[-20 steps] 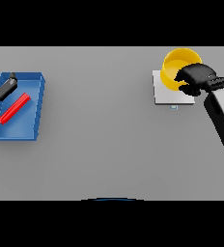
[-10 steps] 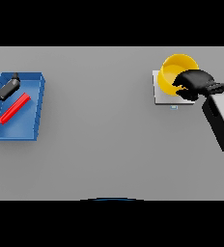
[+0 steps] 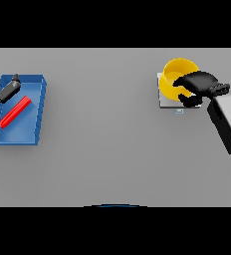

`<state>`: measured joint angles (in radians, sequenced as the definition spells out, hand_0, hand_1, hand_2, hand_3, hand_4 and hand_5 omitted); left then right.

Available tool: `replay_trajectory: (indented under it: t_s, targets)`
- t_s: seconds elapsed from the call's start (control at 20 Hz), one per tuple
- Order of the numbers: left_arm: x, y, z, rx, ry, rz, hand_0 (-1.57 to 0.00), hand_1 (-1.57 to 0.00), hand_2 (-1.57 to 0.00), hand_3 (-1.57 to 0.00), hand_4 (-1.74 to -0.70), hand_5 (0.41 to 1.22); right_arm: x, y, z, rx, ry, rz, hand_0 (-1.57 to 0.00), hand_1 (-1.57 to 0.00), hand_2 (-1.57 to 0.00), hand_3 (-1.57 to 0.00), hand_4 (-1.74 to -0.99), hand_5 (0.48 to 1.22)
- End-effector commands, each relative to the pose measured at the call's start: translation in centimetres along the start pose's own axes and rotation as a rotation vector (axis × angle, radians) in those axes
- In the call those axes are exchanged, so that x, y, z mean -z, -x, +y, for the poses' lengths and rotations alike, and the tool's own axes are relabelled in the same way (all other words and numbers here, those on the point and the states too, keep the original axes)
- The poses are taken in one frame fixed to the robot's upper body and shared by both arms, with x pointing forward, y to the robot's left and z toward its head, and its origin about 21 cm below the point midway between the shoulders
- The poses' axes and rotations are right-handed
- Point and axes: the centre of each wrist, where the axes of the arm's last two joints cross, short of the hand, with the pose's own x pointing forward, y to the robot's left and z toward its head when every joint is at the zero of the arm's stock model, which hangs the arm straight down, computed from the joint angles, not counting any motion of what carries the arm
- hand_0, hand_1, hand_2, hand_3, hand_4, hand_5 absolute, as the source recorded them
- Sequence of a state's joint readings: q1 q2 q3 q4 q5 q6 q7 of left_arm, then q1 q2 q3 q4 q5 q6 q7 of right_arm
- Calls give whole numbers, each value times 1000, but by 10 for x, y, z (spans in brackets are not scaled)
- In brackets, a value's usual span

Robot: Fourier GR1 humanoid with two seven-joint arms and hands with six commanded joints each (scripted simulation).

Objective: Pick up the red beaker and tilt it to pour out 1 green nut into yellow bowl. Pick up the yellow bowl and place it on the metallic measuring scale.

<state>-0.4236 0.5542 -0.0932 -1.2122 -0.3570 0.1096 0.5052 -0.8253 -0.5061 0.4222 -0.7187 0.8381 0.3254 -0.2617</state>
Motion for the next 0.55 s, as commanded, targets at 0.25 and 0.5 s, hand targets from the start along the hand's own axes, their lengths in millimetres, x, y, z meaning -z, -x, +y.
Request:
replay_trajectory:
  t_s: [0.25, 0.5]
  targets:
    - [4, -1, 2, 5, -2, 0, 1, 1, 1, 1, -724, 664, 0, 2, 1, 21, 18, 2, -67, -60, -79, -268, -1523, 798]
    - [4, -3, 1, 7, -5, -8, 1, 1, 1, 1, -726, 665, -1, 5, 5, 35, -12, 50, -21, -19, -25, -146, -1478, 738]
